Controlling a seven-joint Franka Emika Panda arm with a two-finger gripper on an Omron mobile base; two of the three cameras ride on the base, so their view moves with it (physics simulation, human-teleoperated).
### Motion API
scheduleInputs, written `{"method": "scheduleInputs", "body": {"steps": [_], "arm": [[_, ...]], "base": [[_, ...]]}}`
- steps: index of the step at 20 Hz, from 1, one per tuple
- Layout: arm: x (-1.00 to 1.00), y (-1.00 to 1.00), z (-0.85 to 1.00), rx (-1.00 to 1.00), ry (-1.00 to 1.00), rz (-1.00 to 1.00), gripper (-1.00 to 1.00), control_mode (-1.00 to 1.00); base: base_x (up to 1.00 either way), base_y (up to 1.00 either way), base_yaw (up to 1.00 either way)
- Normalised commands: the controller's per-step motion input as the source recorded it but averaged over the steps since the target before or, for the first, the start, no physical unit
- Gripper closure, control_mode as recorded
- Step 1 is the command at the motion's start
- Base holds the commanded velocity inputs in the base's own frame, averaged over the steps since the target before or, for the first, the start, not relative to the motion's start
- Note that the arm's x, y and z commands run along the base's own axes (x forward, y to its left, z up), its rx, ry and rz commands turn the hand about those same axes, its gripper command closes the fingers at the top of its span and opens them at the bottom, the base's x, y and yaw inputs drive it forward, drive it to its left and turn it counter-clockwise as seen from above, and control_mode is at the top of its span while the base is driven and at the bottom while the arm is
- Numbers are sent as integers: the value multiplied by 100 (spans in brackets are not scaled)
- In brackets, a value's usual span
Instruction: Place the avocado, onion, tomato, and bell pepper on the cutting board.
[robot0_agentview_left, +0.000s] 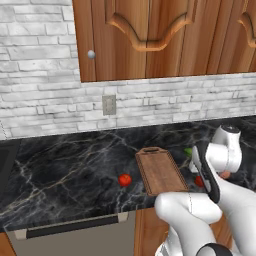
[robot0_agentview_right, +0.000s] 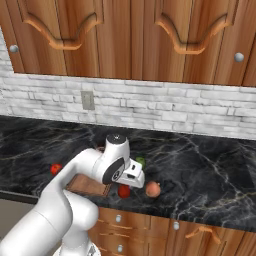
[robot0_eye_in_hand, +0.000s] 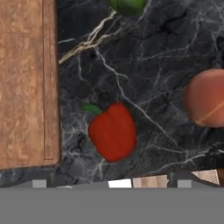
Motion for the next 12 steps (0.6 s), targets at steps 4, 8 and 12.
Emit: {"method": "scheduleInputs", "body": {"steps": [4, 8, 12], "arm": [[4, 0, -33, 0, 3, 0, -100, -100], [13, 0, -30, 0, 3, 0, -100, -100], [21, 0, -26, 0, 3, 0, -100, -100]], "base": [[0, 0, 0], [0, 0, 0], [0, 0, 0]]}}
